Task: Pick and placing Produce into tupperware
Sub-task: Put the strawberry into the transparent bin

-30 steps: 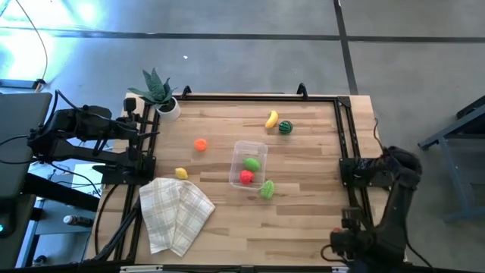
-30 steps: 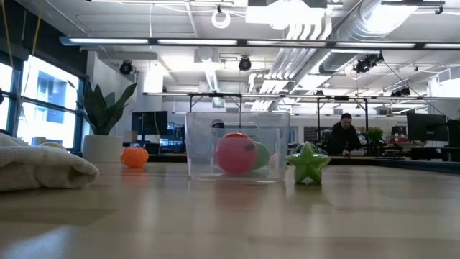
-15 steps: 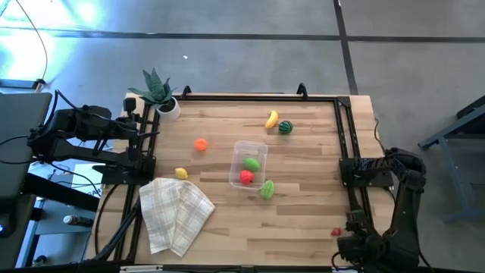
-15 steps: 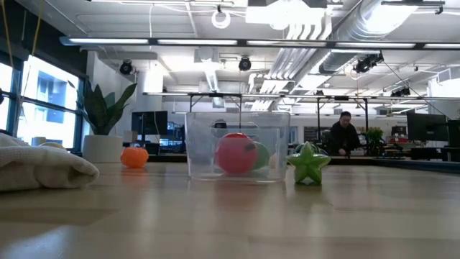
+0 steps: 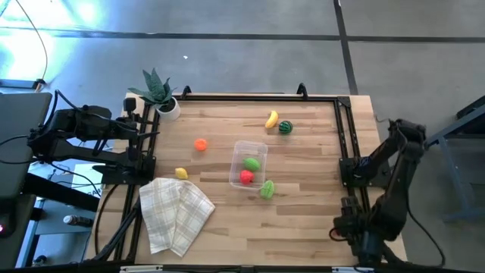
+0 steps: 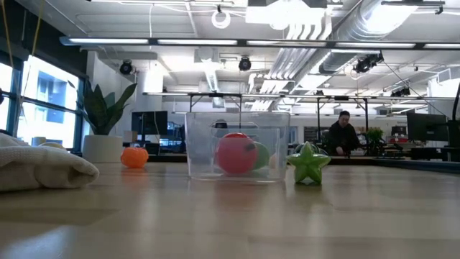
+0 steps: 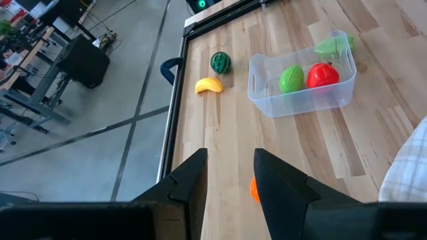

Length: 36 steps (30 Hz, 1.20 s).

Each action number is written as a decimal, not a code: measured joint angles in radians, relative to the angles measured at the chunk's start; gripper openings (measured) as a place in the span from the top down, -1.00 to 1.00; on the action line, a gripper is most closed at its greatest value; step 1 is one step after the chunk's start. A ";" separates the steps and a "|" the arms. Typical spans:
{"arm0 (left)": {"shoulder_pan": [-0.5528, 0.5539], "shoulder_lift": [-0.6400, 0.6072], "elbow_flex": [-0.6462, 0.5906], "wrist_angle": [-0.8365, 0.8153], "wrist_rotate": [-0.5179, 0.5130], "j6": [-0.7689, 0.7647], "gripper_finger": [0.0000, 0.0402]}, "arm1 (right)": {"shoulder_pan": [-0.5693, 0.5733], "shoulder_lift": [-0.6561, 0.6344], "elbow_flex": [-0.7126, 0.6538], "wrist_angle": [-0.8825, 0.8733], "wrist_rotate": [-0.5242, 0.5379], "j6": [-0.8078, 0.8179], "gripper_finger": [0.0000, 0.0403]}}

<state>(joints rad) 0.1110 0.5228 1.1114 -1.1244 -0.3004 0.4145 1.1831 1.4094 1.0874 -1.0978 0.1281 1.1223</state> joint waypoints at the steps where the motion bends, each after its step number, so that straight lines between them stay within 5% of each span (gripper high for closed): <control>1: 0.000 0.000 0.000 0.000 0.000 0.000 0.44 | -0.001 -0.017 -0.028 0.024 -0.016 0.004 -0.19; 14: 0.000 0.000 0.000 0.000 0.000 0.000 0.44 | -0.056 -0.041 -0.238 0.281 -0.095 0.029 -0.19; 36: 0.000 0.000 0.000 0.000 0.000 0.000 0.44 | -0.143 0.100 -0.275 0.404 -0.208 -0.047 -0.19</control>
<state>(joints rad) 0.1108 0.5228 1.1114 -1.1244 -0.3000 0.4145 1.0400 1.5096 0.8127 -0.6942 -0.0798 1.0748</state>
